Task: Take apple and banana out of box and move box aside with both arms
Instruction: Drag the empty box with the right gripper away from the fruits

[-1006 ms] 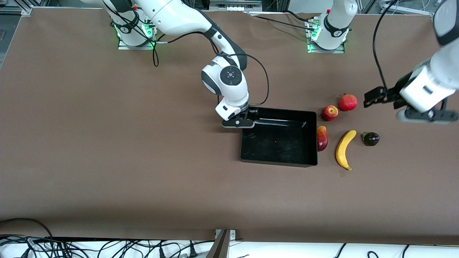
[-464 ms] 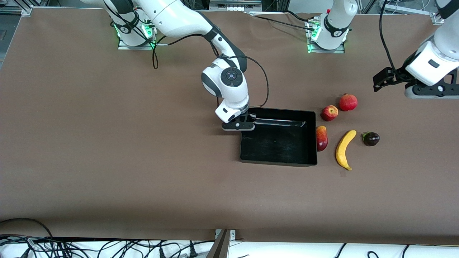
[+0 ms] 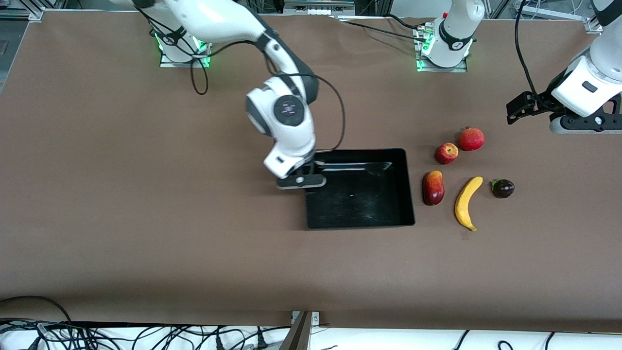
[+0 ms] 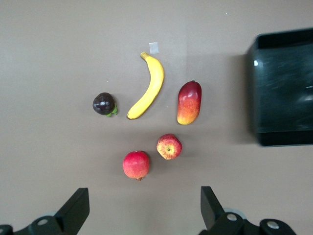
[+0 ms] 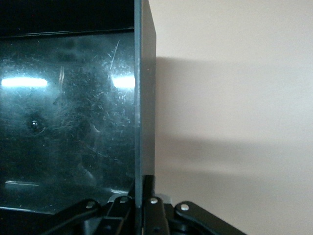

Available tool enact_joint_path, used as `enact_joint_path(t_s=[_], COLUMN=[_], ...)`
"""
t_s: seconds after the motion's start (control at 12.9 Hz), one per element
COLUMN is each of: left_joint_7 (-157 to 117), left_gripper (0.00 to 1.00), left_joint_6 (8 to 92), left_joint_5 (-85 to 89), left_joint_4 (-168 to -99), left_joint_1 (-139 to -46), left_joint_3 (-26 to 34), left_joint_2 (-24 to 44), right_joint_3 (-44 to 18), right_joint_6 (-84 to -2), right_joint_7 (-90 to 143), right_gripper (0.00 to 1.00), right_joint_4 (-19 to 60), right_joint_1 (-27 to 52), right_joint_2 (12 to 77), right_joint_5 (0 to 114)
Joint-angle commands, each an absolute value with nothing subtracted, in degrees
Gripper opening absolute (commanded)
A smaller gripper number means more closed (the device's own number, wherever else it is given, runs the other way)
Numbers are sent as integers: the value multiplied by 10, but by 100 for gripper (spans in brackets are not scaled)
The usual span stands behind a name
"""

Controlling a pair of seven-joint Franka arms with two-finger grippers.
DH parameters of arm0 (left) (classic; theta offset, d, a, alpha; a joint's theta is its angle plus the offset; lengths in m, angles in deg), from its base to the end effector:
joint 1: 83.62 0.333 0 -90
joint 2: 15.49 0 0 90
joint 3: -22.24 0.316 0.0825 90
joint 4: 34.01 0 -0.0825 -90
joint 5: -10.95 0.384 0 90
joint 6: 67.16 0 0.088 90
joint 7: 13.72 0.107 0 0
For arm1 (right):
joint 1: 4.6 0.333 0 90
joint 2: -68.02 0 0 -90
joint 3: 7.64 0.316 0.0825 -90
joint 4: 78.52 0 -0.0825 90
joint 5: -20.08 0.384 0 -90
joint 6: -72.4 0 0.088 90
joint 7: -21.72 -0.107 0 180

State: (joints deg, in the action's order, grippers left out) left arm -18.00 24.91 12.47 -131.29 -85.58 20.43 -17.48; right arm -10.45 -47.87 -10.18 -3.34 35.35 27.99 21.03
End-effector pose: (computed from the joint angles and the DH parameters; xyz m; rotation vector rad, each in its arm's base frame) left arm 0.5423 -0.0332 0.5867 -3.1090 -0.0113 0.0842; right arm 0.5890 0.4579 0.3346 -3.0983 -0.1498 -0.1283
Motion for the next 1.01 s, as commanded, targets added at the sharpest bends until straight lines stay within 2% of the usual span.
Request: enact_joint_path(t_s=[0.0, 0.15, 0.46, 0.62, 0.93], left_joint_7=[-161, -161, -161, -161, -161], left_gripper=[100, 100, 100, 100, 100], left_joint_6=[241, 240, 241, 240, 241], left_joint_5=[113, 113, 109, 110, 110], left_joint_4=[-1308, -1308, -1308, -1308, -1307], left_joint_1=[-850, -850, -850, -850, -850], left_joint_3=[203, 203, 203, 203, 203], left_joint_2=[-174, -174, -174, -174, -174], right_joint_3=[-94, -96, -101, -130, -179], right_joint_6=[-445, -427, -448, -483, -632], right_joint_7=[41, 134, 264, 300, 390], right_gripper=[0, 0, 0, 0, 0], right_joint_4=[16, 57, 156, 218, 393], right_joint_1=[265, 197, 62, 47, 44], right_joint_2=[352, 386, 428, 457, 510], right_joint_5=[252, 266, 266, 267, 292])
